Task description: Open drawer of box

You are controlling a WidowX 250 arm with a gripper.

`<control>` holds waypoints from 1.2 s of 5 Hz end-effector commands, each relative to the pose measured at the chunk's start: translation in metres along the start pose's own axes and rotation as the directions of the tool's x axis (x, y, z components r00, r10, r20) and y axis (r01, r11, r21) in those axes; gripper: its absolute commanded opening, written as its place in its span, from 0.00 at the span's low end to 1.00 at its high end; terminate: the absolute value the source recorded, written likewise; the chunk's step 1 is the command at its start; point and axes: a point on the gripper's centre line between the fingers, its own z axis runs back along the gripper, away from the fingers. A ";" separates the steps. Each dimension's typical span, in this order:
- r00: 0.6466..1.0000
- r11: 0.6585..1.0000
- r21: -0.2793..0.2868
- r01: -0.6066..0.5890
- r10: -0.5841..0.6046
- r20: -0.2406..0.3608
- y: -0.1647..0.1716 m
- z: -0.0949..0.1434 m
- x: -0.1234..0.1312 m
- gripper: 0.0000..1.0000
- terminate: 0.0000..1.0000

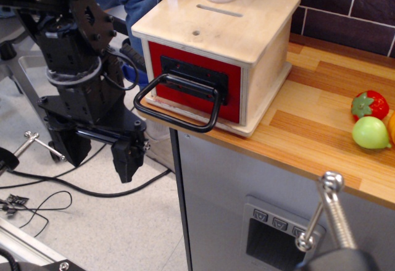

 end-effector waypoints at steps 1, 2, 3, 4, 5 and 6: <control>1.000 1.000 0.000 0.000 0.000 0.000 0.000 0.000 0.000 1.00 0.00; 0.998 0.998 -0.043 -0.040 0.042 0.048 -0.004 0.011 0.038 1.00 0.00; 0.989 0.995 -0.094 -0.043 0.055 0.137 -0.010 0.017 0.061 1.00 0.00; 0.974 0.996 -0.083 -0.020 0.038 0.225 -0.014 0.017 0.075 1.00 0.00; 0.955 0.999 -0.036 0.014 -0.002 0.296 -0.018 0.010 0.085 1.00 0.00; 0.951 0.999 0.035 0.000 -0.011 0.309 -0.021 -0.004 0.090 1.00 0.00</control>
